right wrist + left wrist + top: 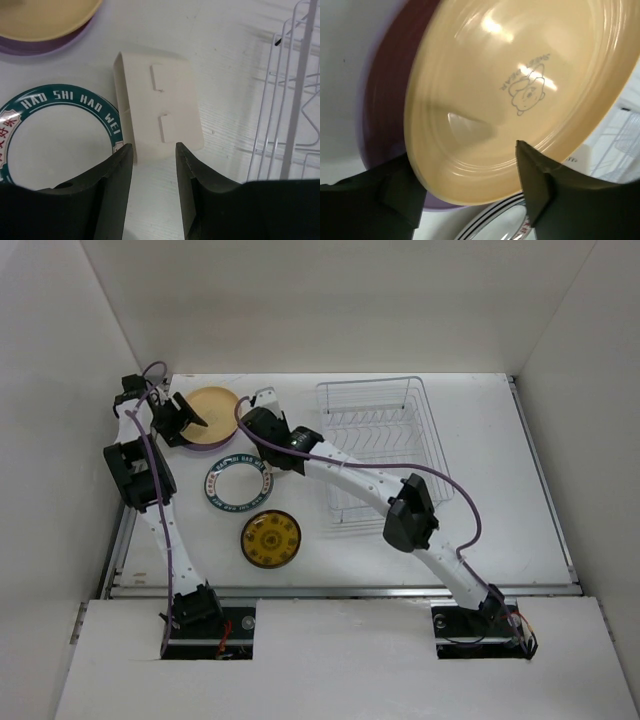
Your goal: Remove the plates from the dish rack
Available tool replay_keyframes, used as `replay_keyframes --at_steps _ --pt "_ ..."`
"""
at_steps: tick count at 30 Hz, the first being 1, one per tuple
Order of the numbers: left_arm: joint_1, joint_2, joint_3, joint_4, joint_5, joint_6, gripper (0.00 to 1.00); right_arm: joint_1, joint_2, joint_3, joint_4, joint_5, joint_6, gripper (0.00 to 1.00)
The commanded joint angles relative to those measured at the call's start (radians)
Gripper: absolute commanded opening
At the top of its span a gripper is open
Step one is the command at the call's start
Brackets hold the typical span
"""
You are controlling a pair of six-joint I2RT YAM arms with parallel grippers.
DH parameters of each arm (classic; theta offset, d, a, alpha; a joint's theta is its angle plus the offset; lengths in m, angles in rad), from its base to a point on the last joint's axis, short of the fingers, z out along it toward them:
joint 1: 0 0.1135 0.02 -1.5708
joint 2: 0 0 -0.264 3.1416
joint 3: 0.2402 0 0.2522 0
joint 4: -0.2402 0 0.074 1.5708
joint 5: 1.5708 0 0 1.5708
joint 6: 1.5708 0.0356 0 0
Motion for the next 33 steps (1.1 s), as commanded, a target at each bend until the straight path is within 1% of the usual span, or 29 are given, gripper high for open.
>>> replay_keyframes --at_steps 1,3,5,9,12,15,16,18,20,22,28,29,30,32,33 --pt "-0.017 -0.029 0.044 -0.085 -0.033 0.094 0.7 0.016 0.062 0.029 0.061 0.024 -0.023 0.45" --pt "-0.017 -0.038 0.044 -0.096 -0.055 0.107 0.74 0.025 0.074 0.029 0.061 0.033 -0.037 0.45" --pt "-0.017 -0.048 0.044 -0.108 -0.055 0.116 0.75 0.025 0.1 0.029 0.061 0.042 -0.037 0.45" --pt "-0.017 -0.098 0.02 -0.108 -0.055 0.134 0.75 0.048 0.109 0.005 0.072 0.061 -0.069 0.45" --pt "-0.017 -0.11 -0.005 -0.108 -0.055 0.16 0.75 0.058 0.118 -0.004 0.082 0.124 -0.078 0.44" --pt "-0.026 -0.12 -0.014 -0.129 -0.065 0.17 0.75 0.067 0.138 0.005 0.082 0.217 -0.078 0.37" --pt "-0.026 -0.129 -0.014 -0.13 -0.065 0.179 0.75 0.067 0.149 0.005 0.082 0.255 -0.078 0.31" --pt "-0.026 -0.129 -0.026 -0.13 -0.065 0.179 0.75 0.067 0.163 0.014 0.082 0.286 -0.078 0.23" --pt "-0.026 -0.14 -0.035 -0.13 -0.065 0.179 0.75 0.067 0.191 0.032 0.082 0.297 -0.089 0.19" --pt "-0.026 -0.14 -0.035 -0.139 -0.065 0.188 0.75 0.067 0.211 0.052 0.059 0.297 -0.089 0.19" --pt "-0.026 -0.167 -0.035 -0.139 -0.065 0.197 0.76 0.067 0.22 0.052 0.07 0.351 -0.109 0.2" --pt "-0.026 -0.167 -0.035 -0.139 -0.065 0.197 0.76 0.067 0.22 0.061 0.07 0.366 -0.118 0.18" --pt "-0.026 -0.167 -0.035 -0.139 -0.065 0.197 0.76 0.067 0.22 0.062 0.079 0.366 -0.118 0.11" --pt "-0.026 -0.176 -0.035 -0.139 -0.065 0.197 0.76 0.067 0.22 0.062 0.088 0.404 -0.132 0.0" --pt "-0.026 -0.176 -0.035 -0.139 -0.065 0.197 0.76 0.067 0.22 0.062 0.088 0.417 -0.132 0.0"
